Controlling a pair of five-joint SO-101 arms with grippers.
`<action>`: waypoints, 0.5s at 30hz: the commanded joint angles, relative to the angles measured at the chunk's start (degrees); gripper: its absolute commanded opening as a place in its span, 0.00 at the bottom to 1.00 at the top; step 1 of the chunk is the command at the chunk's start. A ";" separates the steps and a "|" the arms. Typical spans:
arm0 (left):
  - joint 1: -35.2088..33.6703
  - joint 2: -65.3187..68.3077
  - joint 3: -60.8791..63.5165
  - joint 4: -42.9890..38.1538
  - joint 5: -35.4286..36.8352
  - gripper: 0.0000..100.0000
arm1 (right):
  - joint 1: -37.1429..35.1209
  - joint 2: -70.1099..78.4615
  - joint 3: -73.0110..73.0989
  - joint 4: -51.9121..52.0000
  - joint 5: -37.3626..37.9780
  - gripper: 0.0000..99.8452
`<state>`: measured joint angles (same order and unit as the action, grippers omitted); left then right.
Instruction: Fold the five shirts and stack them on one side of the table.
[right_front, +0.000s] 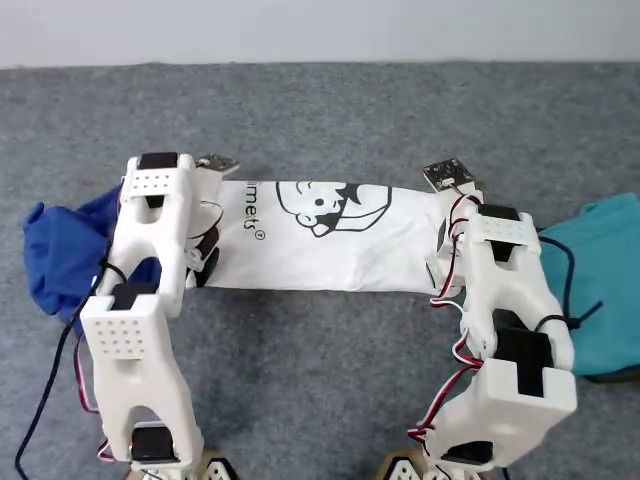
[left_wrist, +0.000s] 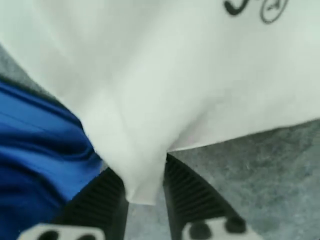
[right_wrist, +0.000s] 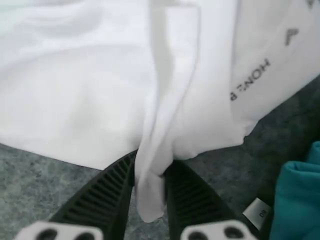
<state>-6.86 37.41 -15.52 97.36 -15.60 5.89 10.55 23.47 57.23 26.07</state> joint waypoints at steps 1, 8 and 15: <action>-0.70 -6.51 0.31 3.16 -0.26 0.01 | 0.57 -0.84 0.44 2.51 -0.09 0.01; -0.62 -10.55 7.96 3.08 -0.70 0.01 | 0.66 -1.01 0.44 6.46 -0.09 0.01; -0.53 -11.43 10.07 3.08 -0.70 0.01 | 0.66 -7.08 1.23 15.34 2.11 0.01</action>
<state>-7.03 29.67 -5.58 98.77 -15.34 5.45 8.09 24.44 68.31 26.24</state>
